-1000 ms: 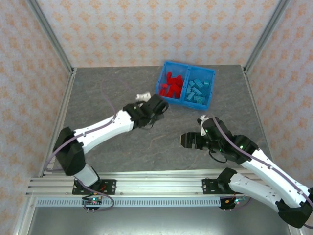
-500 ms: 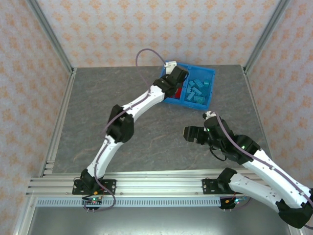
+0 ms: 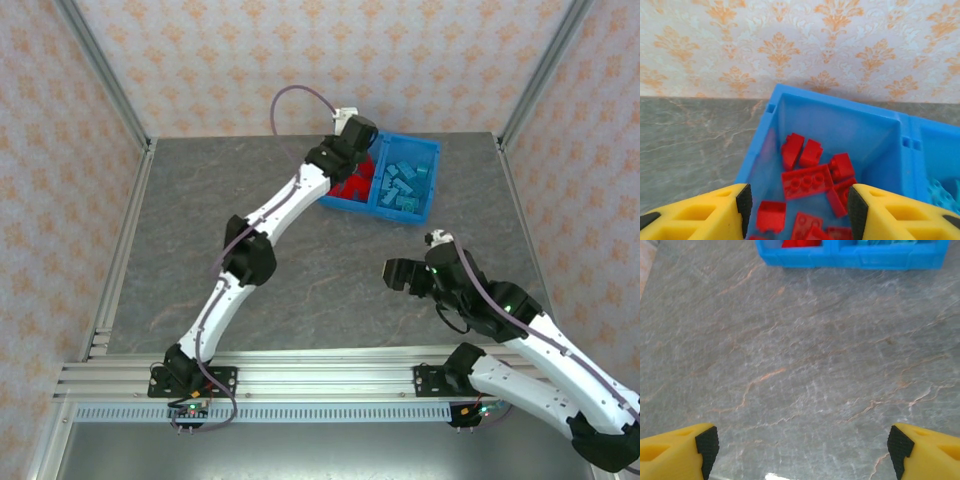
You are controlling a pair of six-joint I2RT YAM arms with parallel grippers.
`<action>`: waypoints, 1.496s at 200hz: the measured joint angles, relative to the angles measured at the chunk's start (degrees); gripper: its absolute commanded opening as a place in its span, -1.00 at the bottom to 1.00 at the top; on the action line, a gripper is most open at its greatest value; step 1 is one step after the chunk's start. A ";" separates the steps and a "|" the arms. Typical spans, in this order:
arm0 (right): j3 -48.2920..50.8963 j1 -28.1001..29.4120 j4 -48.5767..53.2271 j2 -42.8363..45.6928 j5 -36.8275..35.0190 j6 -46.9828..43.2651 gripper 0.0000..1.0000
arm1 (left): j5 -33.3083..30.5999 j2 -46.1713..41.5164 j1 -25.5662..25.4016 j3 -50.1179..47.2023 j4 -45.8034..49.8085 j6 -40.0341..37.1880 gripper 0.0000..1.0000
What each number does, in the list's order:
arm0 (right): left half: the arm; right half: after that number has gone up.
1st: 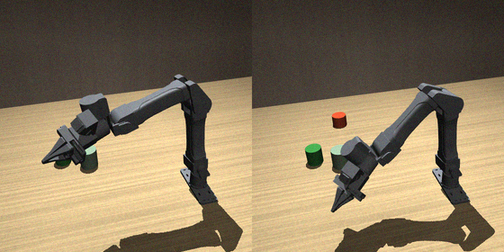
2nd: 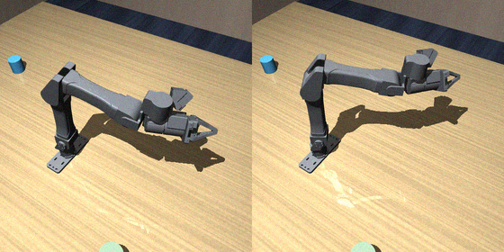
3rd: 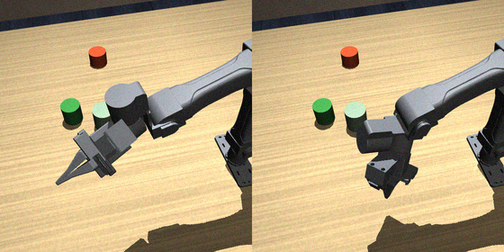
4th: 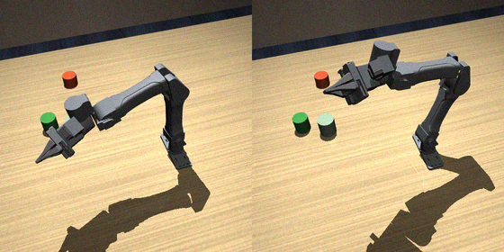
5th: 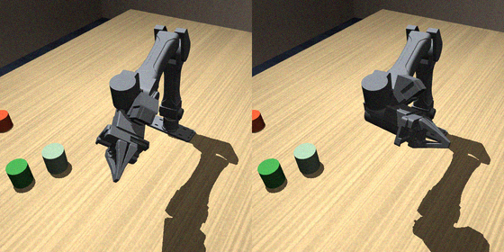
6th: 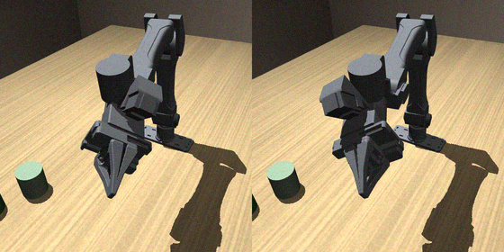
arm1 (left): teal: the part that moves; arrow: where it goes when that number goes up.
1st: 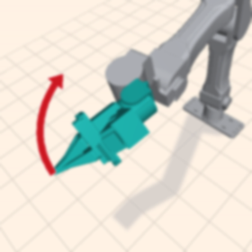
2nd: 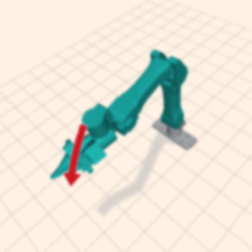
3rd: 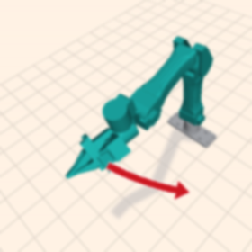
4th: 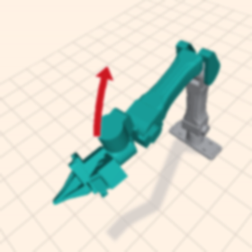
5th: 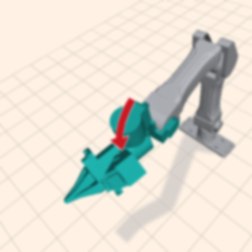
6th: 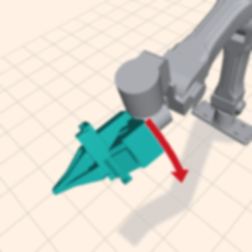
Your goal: Sort the legos into containers by color
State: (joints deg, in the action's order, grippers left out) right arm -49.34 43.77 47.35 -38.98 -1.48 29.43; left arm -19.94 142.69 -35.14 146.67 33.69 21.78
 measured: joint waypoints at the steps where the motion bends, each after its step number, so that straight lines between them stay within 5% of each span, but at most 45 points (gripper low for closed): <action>1: 0.04 0.02 0.00 0.07 -0.24 0.04 0.84 | 0.07 -0.72 -0.07 -0.66 -0.02 -0.07 0.12; 35: 3.54 0.07 -0.92 3.72 -11.61 -0.07 0.94 | 2.29 -34.14 -5.07 -36.96 -8.96 -4.31 0.18; 56: 6.86 0.07 -3.89 5.55 -20.06 -1.84 0.99 | 3.45 -54.49 -11.50 -54.38 -15.76 -7.87 0.39; 103: 19.56 -5.75 -24.11 2.84 -39.06 -11.93 0.99 | 0.22 -81.07 -12.20 -82.97 -21.22 -10.21 0.78; 120: 22.86 -13.81 -32.02 -1.09 -39.04 -15.02 0.99 | -4.04 -84.67 -12.11 -91.38 -20.87 -11.19 0.99; 149: 25.90 -27.98 -47.78 -13.84 -34.36 -20.57 0.99 | -14.71 -87.45 -11.58 -102.79 -21.40 -14.34 1.00; 193: 23.74 -35.82 -71.01 -42.66 -25.35 -27.04 0.96 | -22.95 -87.32 -4.72 -109.46 -24.65 -17.18 1.00; 211: 22.88 -37.46 -76.76 -47.69 -20.46 -28.41 0.99 | -23.96 -87.49 -1.70 -112.72 -28.59 -18.69 1.00; 250: 26.51 -40.65 -88.89 -48.74 -13.22 -29.75 0.99 | -24.11 -88.21 3.43 -121.61 -36.85 -21.86 1.00; 299: 26.51 -40.41 -91.69 -48.43 -12.59 -29.73 0.98 | -6.67 -79.01 24.72 -127.97 -55.93 -21.68 1.00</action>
State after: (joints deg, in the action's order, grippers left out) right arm -22.83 3.36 -44.34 -87.42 -14.06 -0.30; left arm -26.61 63.68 -10.41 18.70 -22.24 0.10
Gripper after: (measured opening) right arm 0.992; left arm 0.999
